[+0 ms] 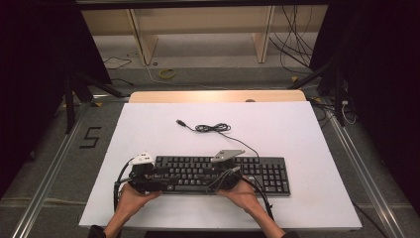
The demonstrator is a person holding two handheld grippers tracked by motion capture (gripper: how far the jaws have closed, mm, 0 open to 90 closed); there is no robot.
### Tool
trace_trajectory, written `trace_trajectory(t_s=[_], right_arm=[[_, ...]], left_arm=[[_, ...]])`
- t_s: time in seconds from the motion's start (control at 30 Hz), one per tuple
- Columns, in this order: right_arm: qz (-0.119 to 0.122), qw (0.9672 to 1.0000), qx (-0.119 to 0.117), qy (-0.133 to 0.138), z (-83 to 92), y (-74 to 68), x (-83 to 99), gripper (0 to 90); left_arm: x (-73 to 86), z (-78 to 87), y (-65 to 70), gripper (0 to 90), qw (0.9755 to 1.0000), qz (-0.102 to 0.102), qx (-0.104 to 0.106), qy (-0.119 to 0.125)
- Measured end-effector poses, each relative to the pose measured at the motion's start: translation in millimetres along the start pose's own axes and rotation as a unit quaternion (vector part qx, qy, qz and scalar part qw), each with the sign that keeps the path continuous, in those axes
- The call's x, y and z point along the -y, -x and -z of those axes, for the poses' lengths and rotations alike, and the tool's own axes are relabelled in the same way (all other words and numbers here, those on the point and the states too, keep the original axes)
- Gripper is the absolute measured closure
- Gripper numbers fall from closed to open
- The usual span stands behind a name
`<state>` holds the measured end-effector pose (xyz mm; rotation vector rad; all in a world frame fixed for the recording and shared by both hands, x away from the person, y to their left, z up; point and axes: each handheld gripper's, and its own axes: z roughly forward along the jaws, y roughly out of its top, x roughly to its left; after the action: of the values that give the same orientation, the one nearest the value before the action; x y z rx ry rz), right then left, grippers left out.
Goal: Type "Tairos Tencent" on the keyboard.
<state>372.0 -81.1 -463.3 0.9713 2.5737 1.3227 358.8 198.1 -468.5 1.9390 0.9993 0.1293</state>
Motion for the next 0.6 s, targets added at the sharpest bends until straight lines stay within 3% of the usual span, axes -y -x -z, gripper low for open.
trace_trajectory(t_s=[0.6], right_arm=[[-0.012, 0.9997, 0.006, 0.022, 20.8, 2.7, 5.6, 40.8]], left_arm=[[-2.8, -4.0, 5.7, 59.4, 0.9993, -0.022, 0.018, -0.023]])
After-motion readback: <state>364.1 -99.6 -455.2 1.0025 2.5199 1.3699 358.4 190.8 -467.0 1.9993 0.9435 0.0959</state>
